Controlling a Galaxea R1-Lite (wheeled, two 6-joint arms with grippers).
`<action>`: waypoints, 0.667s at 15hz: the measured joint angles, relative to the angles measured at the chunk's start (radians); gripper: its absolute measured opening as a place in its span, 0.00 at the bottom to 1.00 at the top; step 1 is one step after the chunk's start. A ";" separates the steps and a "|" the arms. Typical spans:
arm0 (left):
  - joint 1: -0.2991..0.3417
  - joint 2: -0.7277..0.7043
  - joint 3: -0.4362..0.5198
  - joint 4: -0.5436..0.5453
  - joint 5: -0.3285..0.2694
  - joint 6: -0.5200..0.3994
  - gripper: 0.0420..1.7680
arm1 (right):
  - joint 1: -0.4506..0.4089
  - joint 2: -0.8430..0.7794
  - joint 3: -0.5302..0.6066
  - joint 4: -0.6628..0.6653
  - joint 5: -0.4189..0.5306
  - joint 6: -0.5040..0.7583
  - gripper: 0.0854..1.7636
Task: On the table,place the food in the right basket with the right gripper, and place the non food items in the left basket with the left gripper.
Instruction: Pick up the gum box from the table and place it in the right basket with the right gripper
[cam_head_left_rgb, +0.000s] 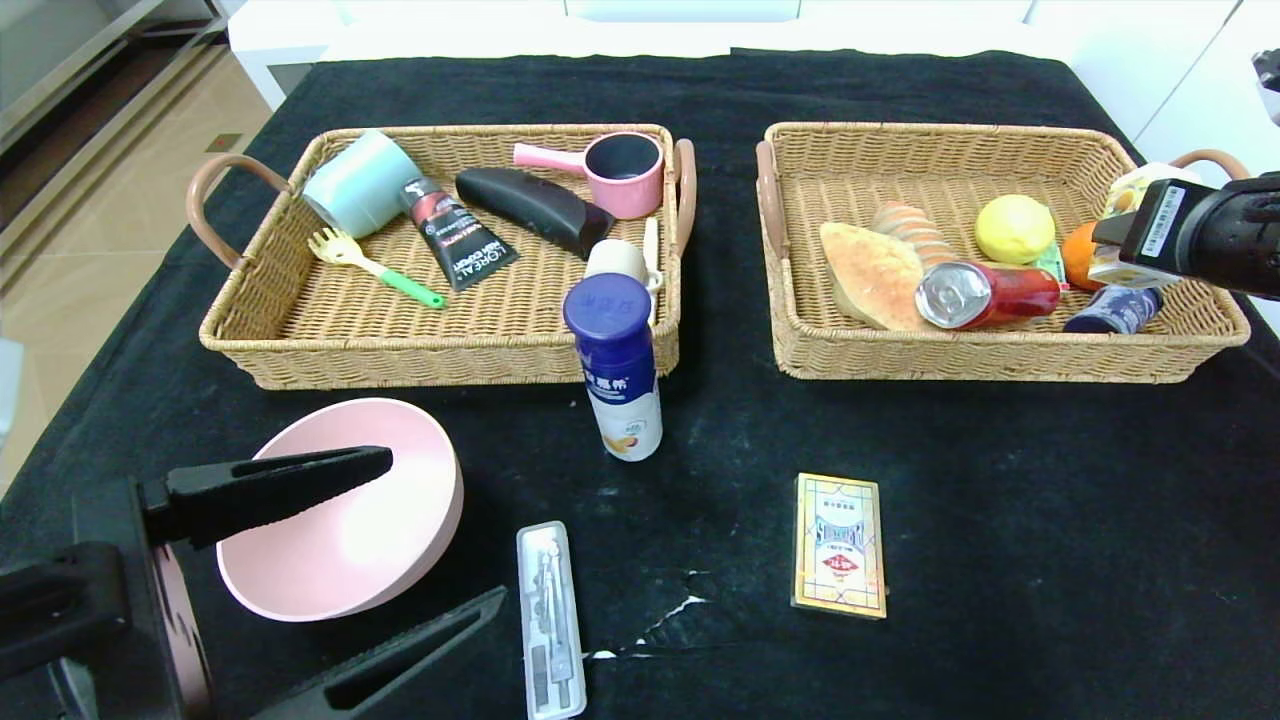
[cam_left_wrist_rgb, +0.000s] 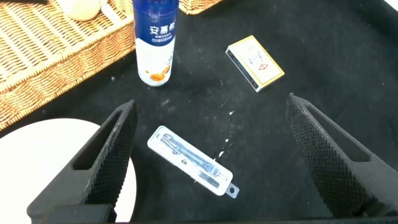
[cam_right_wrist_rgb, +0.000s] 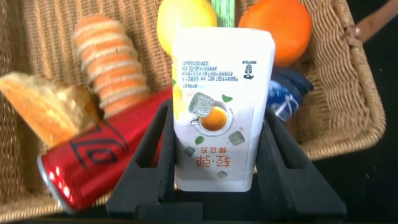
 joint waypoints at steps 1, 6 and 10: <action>0.000 -0.001 0.000 0.000 0.000 0.001 0.97 | -0.008 0.018 -0.001 -0.020 0.000 -0.006 0.43; 0.000 -0.002 0.000 0.000 0.000 0.001 0.97 | -0.043 0.077 -0.002 -0.085 0.000 -0.019 0.43; 0.000 -0.002 0.000 0.001 0.000 0.001 0.97 | -0.049 0.086 -0.002 -0.087 0.000 -0.026 0.44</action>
